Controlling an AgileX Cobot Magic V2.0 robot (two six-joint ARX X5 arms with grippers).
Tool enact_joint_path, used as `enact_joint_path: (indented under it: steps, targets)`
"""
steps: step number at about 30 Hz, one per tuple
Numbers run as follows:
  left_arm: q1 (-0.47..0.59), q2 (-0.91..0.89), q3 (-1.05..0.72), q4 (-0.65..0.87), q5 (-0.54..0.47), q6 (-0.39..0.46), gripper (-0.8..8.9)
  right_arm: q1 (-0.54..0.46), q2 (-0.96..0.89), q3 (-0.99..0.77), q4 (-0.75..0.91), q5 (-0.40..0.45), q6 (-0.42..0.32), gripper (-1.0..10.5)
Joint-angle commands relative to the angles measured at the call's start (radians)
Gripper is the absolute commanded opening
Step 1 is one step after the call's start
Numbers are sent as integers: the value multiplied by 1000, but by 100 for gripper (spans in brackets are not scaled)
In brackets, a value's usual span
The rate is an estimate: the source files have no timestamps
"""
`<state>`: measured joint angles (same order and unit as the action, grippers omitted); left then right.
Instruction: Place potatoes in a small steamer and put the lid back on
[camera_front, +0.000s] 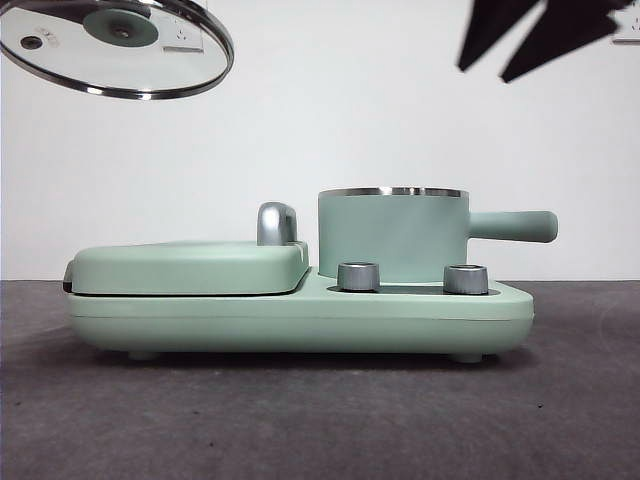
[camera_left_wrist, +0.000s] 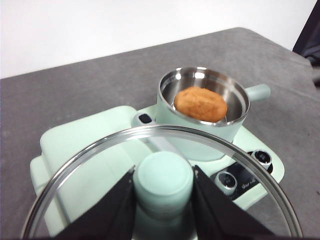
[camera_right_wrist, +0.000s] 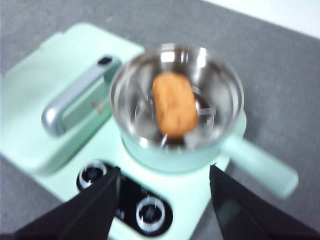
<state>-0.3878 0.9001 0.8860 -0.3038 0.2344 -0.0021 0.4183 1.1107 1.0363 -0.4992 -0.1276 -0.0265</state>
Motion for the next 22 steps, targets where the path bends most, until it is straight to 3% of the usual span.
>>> enact_joint_path:
  steps: [1,9,22]
  targets:
    - [-19,3,14,67,6,-11,9,12,-67,-65,13,2,16,262]
    - [-89,76,14,197,6,-11,9,42,-299,-223,64,9,-39,262]
    - [-196,374,84,479,-10,-8,9,67,-526,-250,15,90,-56,254]
